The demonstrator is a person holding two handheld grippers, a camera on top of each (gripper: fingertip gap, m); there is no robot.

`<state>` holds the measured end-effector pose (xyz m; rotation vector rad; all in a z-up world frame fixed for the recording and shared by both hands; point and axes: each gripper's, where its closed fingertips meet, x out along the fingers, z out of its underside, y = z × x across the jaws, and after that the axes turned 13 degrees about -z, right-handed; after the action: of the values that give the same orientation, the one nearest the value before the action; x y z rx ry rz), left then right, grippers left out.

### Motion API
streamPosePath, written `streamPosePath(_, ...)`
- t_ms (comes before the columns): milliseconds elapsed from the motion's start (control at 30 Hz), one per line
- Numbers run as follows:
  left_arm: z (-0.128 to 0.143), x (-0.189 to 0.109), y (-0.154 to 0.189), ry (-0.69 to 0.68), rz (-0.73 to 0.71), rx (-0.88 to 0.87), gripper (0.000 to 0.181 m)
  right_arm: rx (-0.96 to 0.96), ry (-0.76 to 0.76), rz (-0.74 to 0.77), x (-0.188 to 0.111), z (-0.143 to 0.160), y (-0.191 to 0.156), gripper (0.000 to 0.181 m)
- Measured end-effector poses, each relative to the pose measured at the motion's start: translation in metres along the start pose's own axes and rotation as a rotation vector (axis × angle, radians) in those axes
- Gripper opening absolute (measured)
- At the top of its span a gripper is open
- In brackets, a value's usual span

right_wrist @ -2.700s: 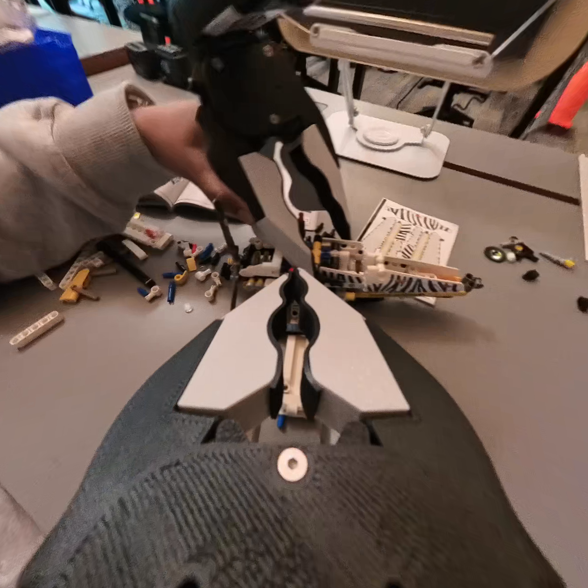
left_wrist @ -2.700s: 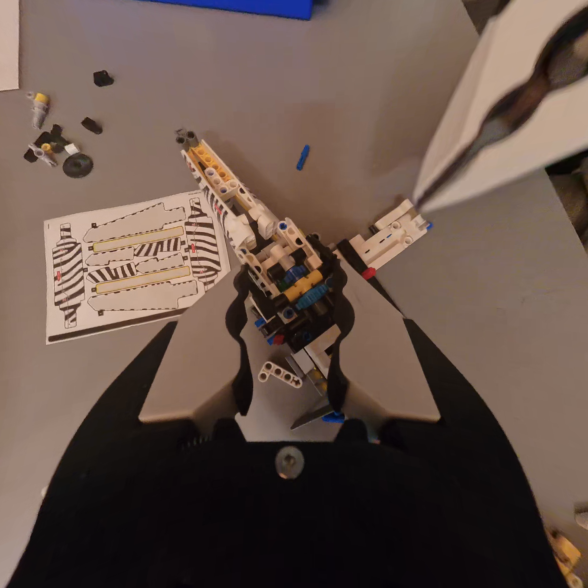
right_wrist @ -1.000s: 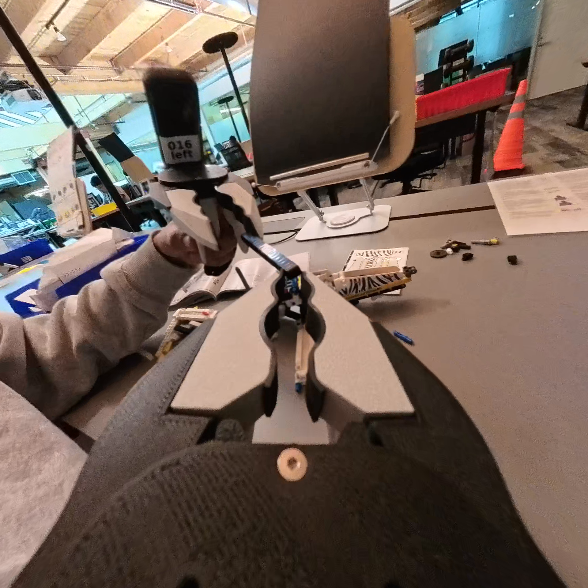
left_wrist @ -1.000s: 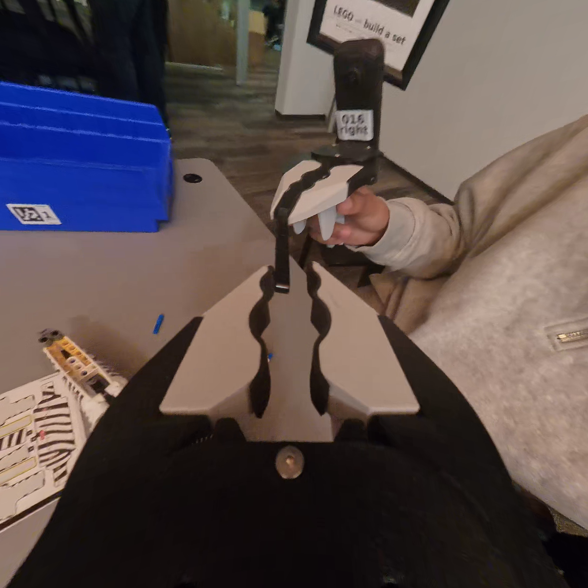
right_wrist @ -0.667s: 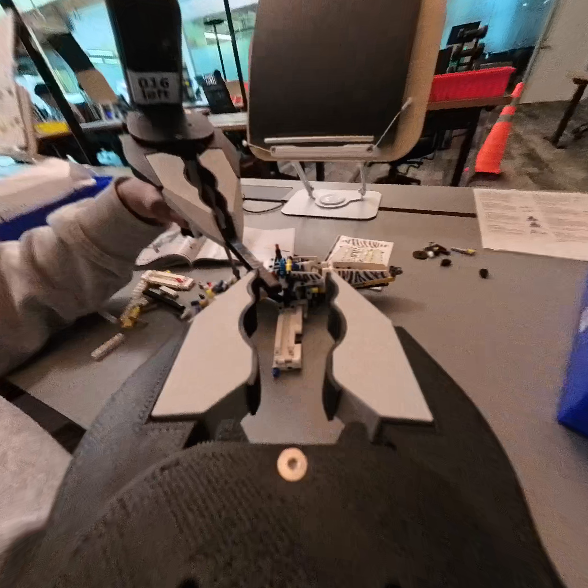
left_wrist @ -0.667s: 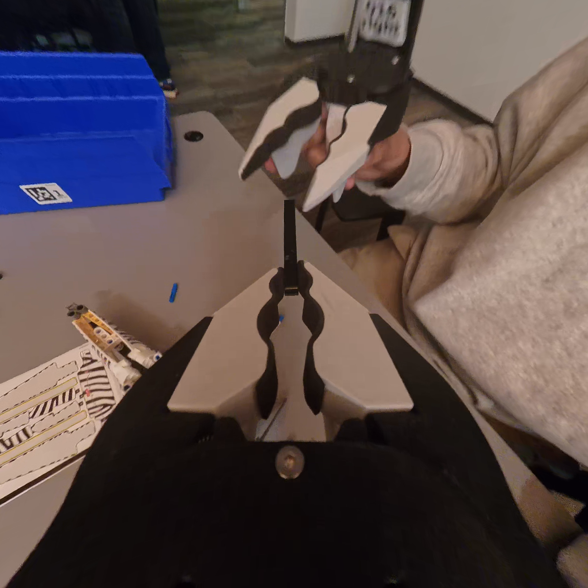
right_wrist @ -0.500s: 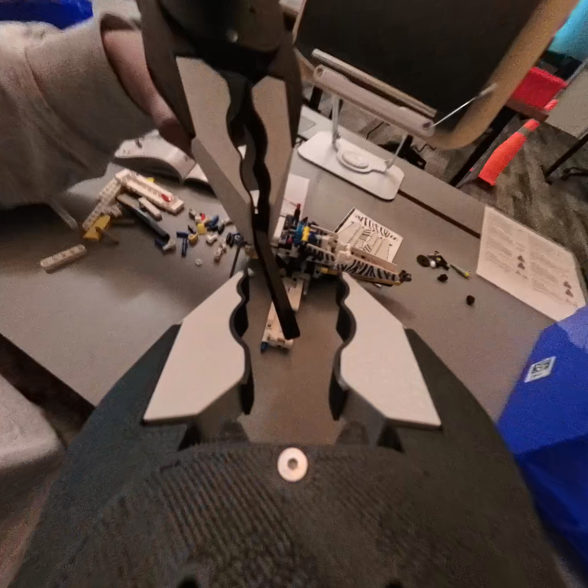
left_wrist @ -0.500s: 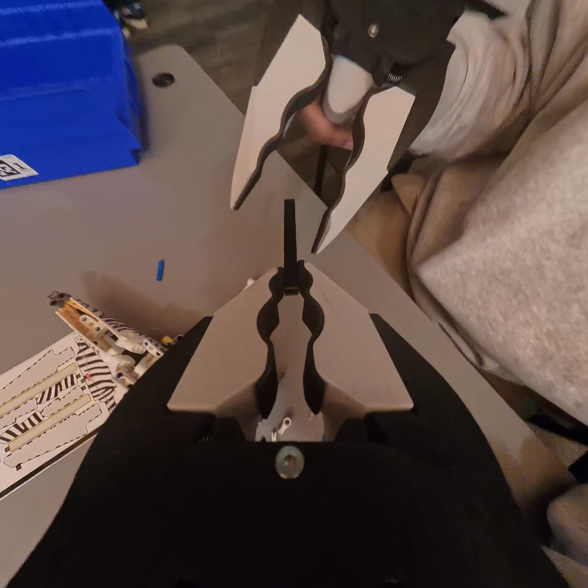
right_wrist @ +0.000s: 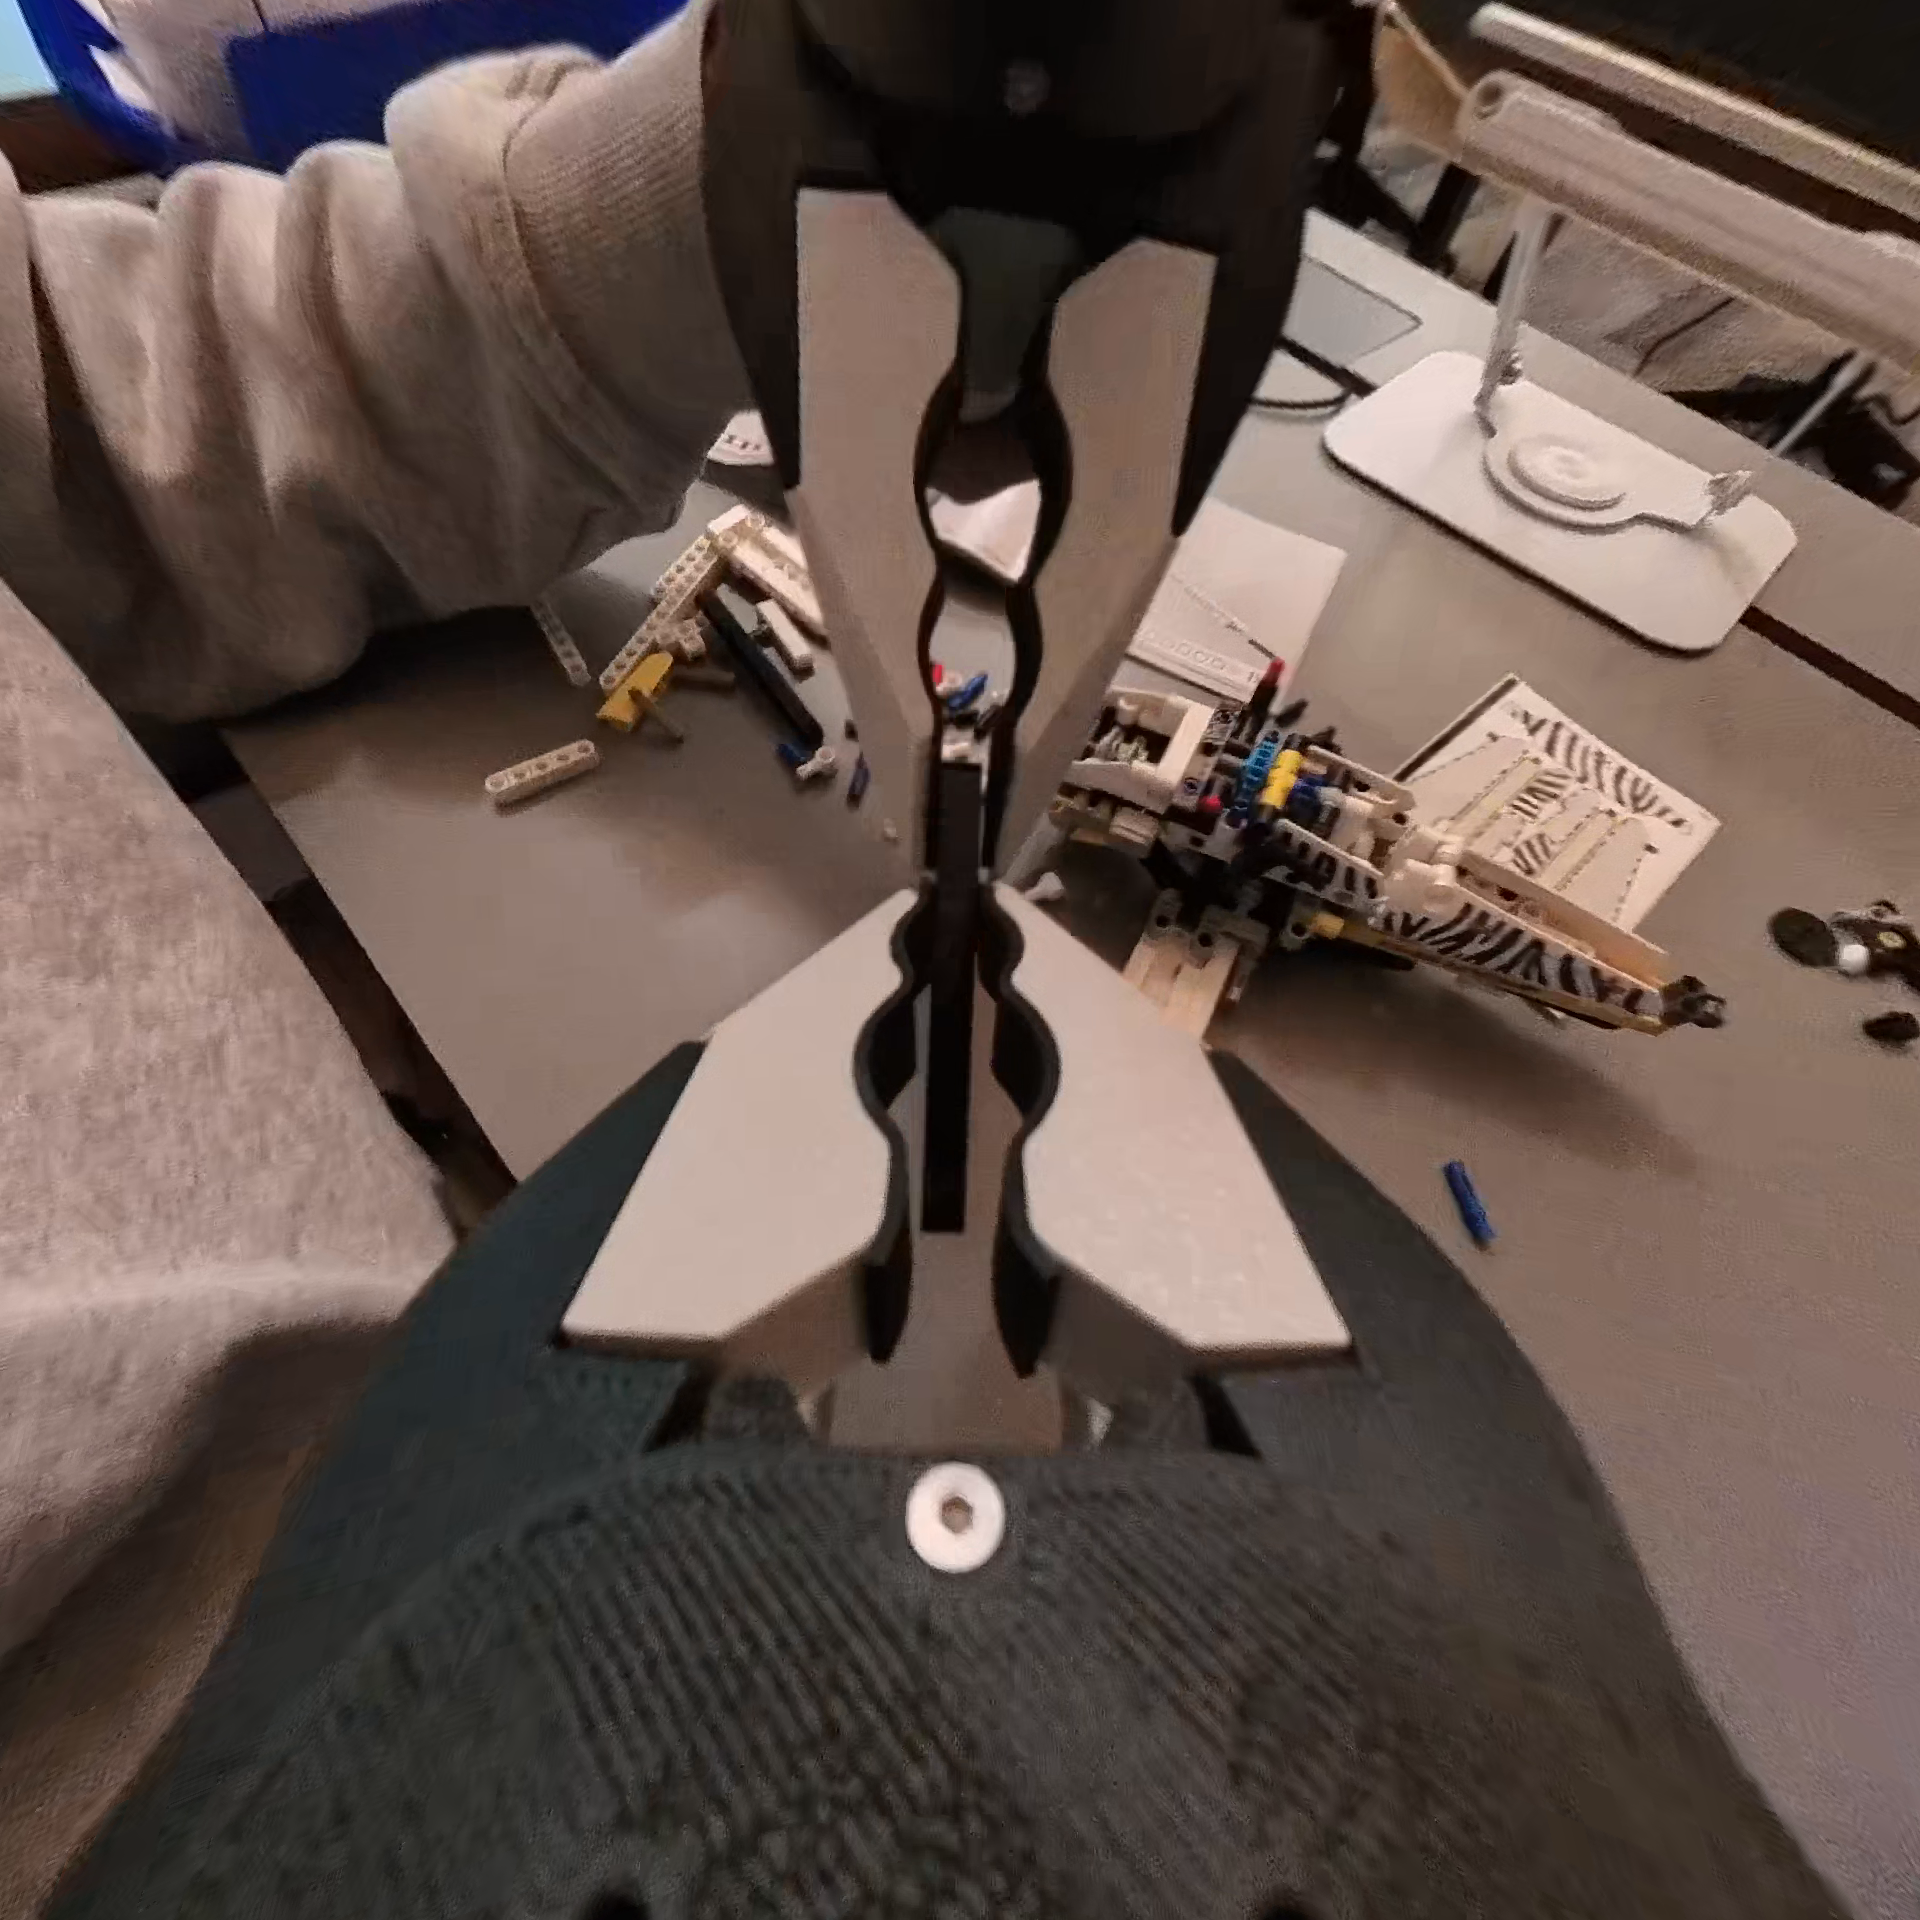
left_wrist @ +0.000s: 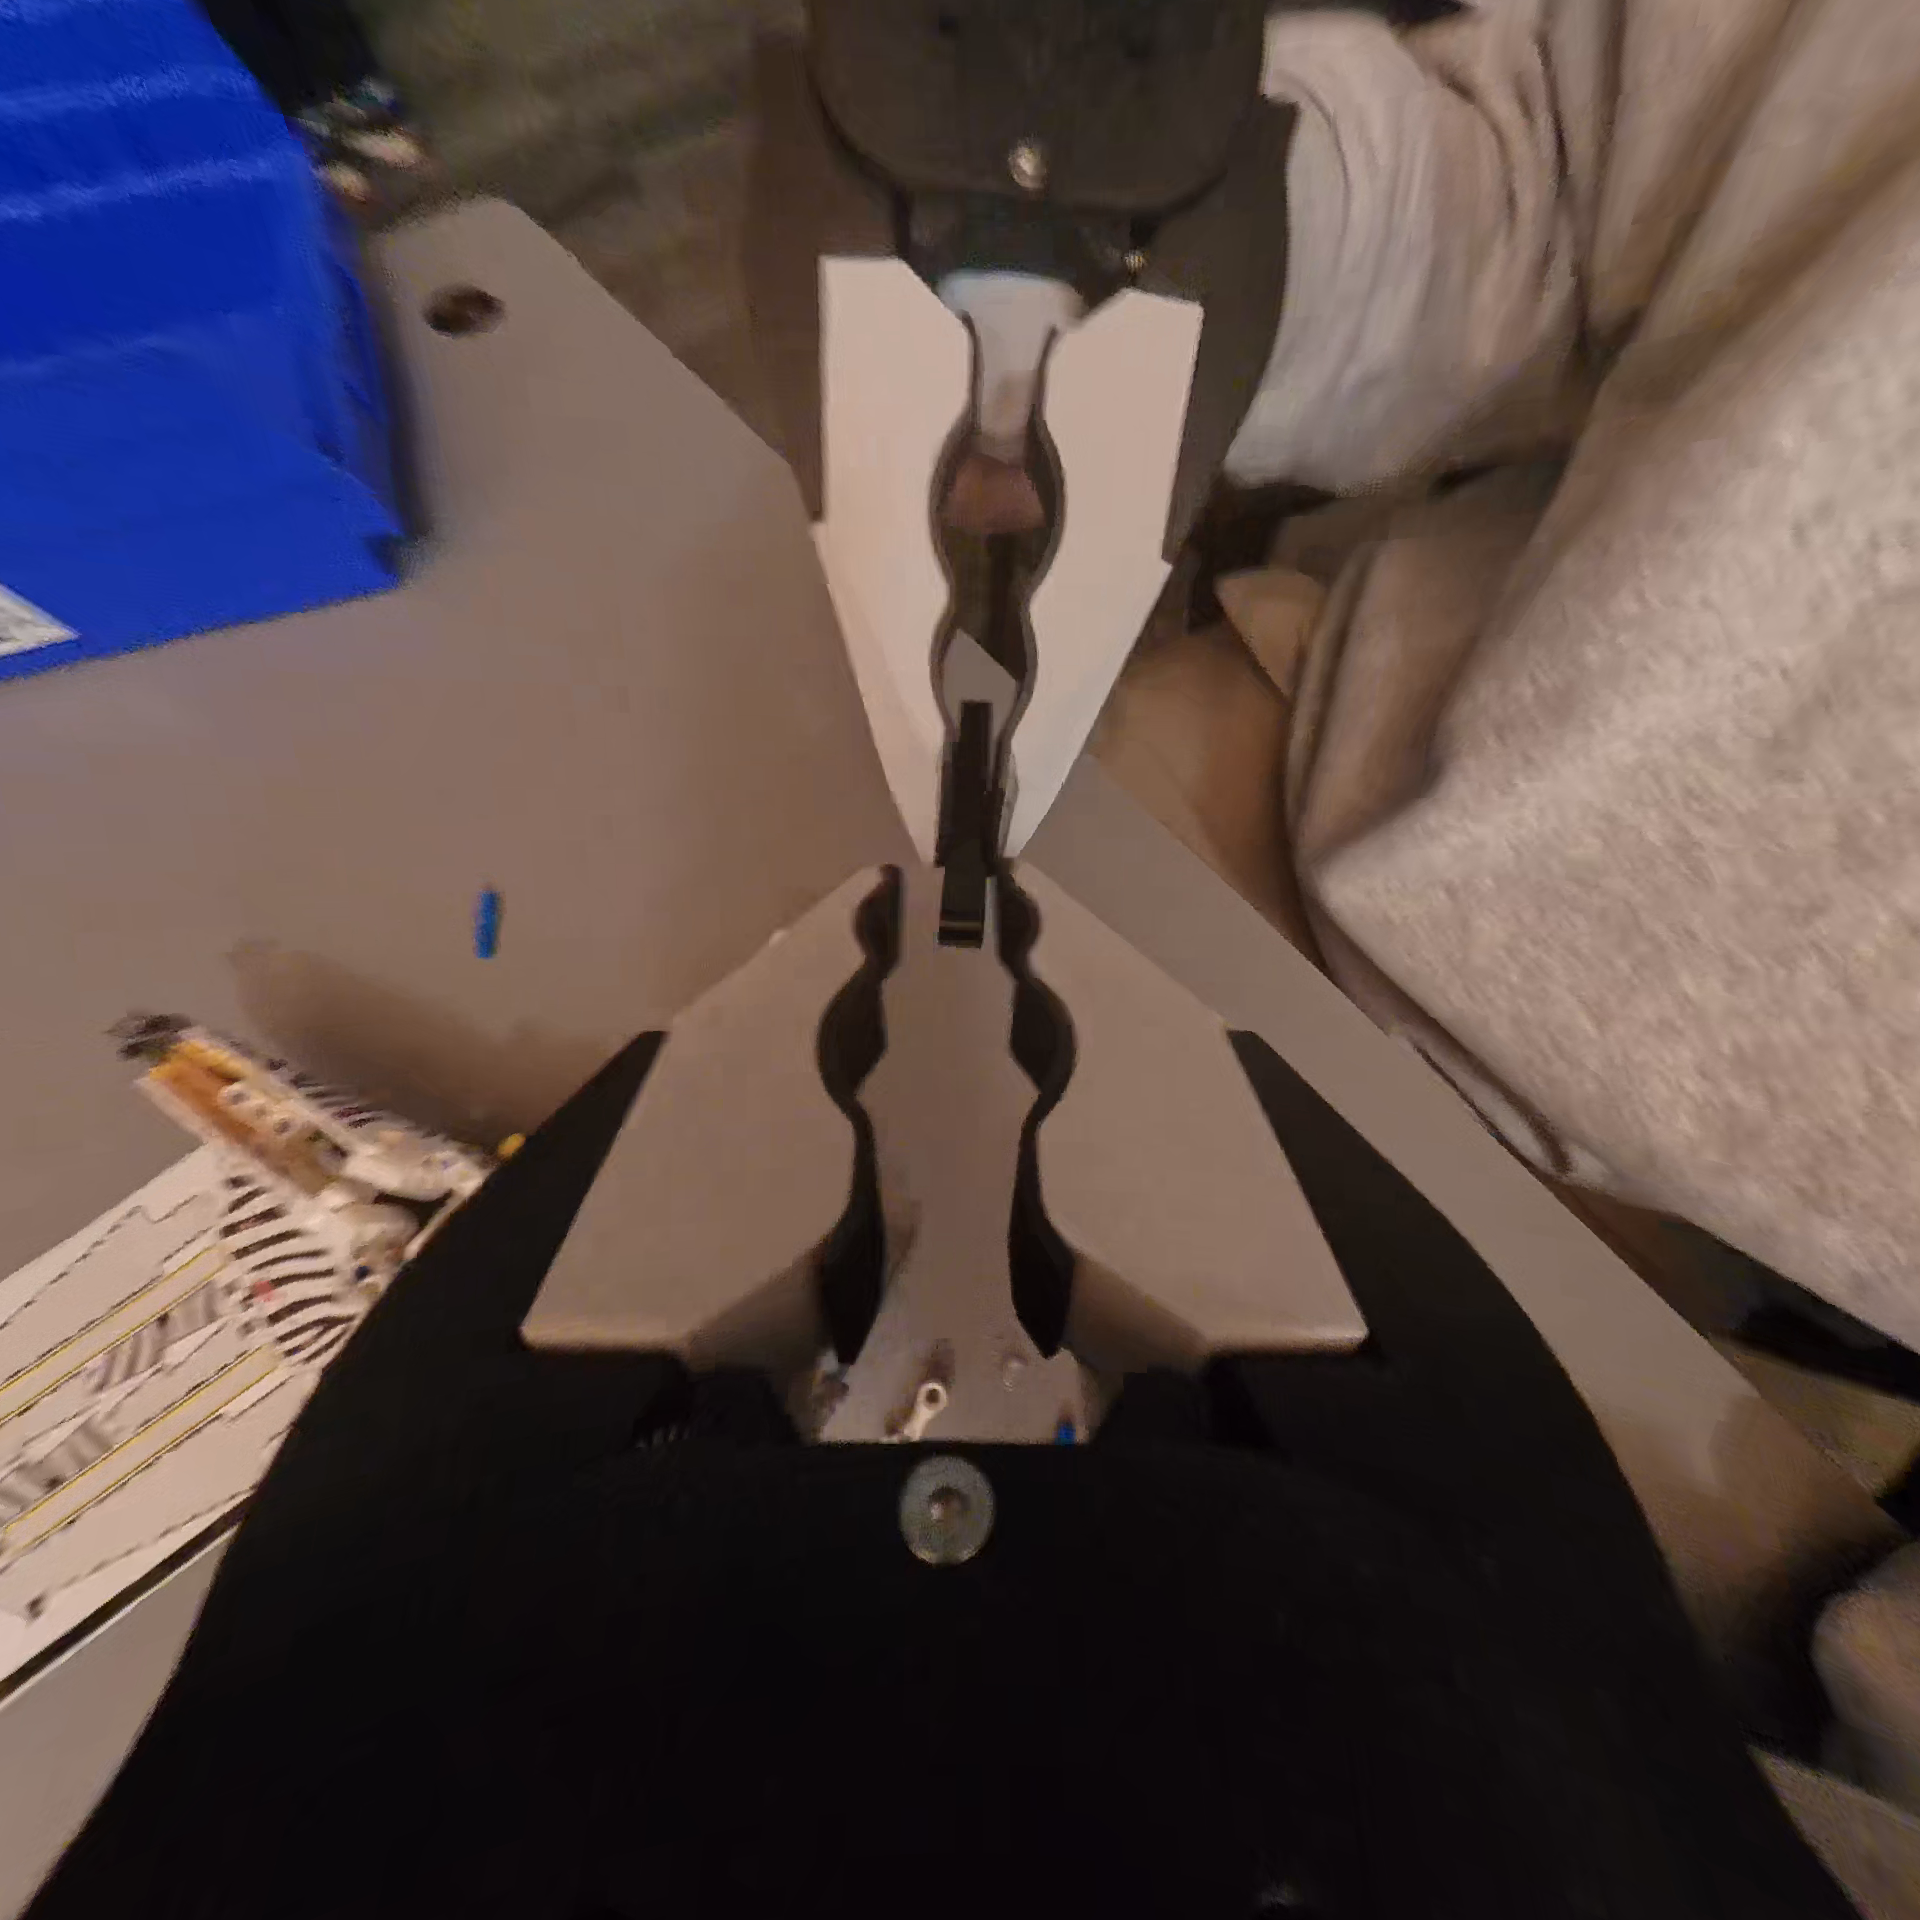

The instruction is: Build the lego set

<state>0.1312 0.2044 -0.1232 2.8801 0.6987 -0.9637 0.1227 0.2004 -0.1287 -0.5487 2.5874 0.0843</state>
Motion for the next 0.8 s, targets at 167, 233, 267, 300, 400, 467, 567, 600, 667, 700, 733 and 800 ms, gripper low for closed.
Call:
streamPosePath(167, 0.002, -0.025, -0.07, 0.09, -0.283, -0.148, 0.039, 0.152, 0.041, 0.172, -0.014, 0.018, 0.05, 0.006)
streamPosePath(233, 0.016, -0.031, -0.097, 0.084, -0.39, -0.214, 0.032, 0.217, 0.021, 0.222, -0.01, 0.033, 0.071, 0.005)
streamPosePath(267, 0.026, -0.03, -0.104, 0.06, -0.407, -0.239, 0.03, 0.245, 0.009, 0.23, -0.005, 0.041, 0.079, 0.006)
streamPosePath(300, 0.036, -0.027, -0.109, 0.029, -0.416, -0.257, 0.031, 0.266, 0.001, 0.227, 0.002, 0.047, 0.086, 0.006)
streamPosePath(400, 0.056, -0.016, -0.115, -0.028, -0.416, -0.303, 0.031, 0.299, 0.001, 0.205, 0.022, 0.055, 0.104, 0.006)
streamPosePath(467, 0.062, -0.009, -0.113, -0.036, -0.372, -0.34, 0.031, 0.317, 0.017, 0.184, 0.03, 0.056, 0.111, 0.006)
streamPosePath(567, 0.079, -0.001, -0.115, -0.105, -0.378, -0.336, 0.033, 0.365, 0.051, 0.152, 0.037, 0.058, 0.118, 0.006)
streamPosePath(600, 0.083, 0.001, -0.113, -0.123, -0.37, -0.328, 0.035, 0.387, 0.064, 0.139, 0.037, 0.059, 0.118, 0.006)
streamPosePath(667, 0.086, 0.005, -0.11, -0.143, -0.354, -0.32, 0.039, 0.421, 0.089, 0.113, 0.038, 0.059, 0.118, 0.006)
streamPosePath(700, 0.087, 0.008, -0.109, -0.151, -0.348, -0.315, 0.039, 0.431, 0.103, 0.098, 0.038, 0.059, 0.117, 0.005)
streamPosePath(733, 0.089, 0.01, -0.108, -0.164, -0.347, -0.31, 0.04, 0.44, 0.113, 0.087, 0.038, 0.058, 0.116, 0.006)
streamPosePath(800, 0.092, 0.013, -0.11, -0.181, -0.36, -0.294, 0.04, 0.455, 0.126, 0.073, 0.039, 0.057, 0.116, 0.006)
